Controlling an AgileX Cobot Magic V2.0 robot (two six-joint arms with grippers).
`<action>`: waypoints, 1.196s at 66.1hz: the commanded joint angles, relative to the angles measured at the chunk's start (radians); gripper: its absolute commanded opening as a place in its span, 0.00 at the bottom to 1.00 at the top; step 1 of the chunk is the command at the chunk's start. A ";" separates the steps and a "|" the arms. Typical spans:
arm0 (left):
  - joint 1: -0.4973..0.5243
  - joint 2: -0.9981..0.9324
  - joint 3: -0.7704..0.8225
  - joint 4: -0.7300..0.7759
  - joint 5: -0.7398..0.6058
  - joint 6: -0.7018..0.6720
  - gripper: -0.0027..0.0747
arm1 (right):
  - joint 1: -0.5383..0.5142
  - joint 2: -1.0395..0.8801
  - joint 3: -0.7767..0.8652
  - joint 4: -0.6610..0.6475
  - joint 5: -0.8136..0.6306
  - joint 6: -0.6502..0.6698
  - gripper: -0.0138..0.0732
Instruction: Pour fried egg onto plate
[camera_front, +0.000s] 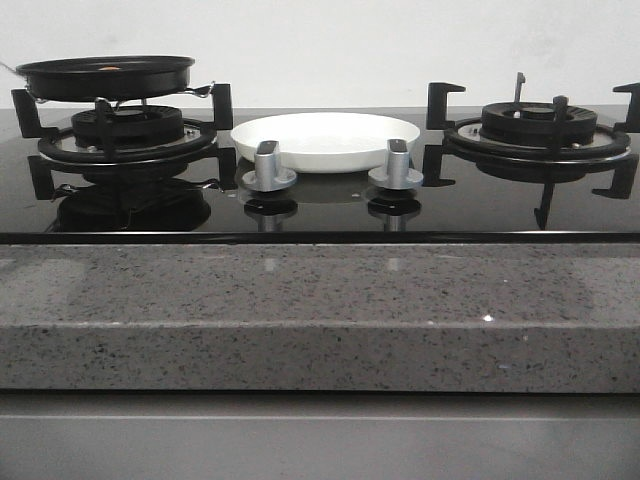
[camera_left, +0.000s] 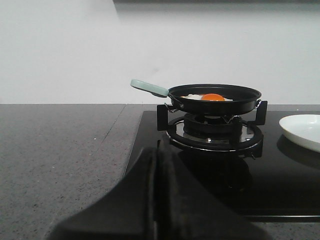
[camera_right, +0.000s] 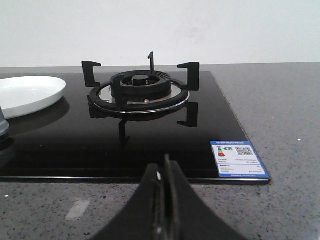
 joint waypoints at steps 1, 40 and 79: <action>0.002 -0.014 0.004 -0.010 -0.079 0.000 0.01 | -0.006 -0.018 -0.008 -0.016 -0.083 -0.002 0.08; 0.002 -0.014 0.004 -0.010 -0.079 0.000 0.01 | -0.006 -0.018 -0.008 -0.016 -0.083 -0.002 0.08; 0.002 -0.014 -0.011 -0.010 -0.117 0.000 0.01 | -0.005 -0.018 -0.020 -0.016 -0.127 -0.002 0.08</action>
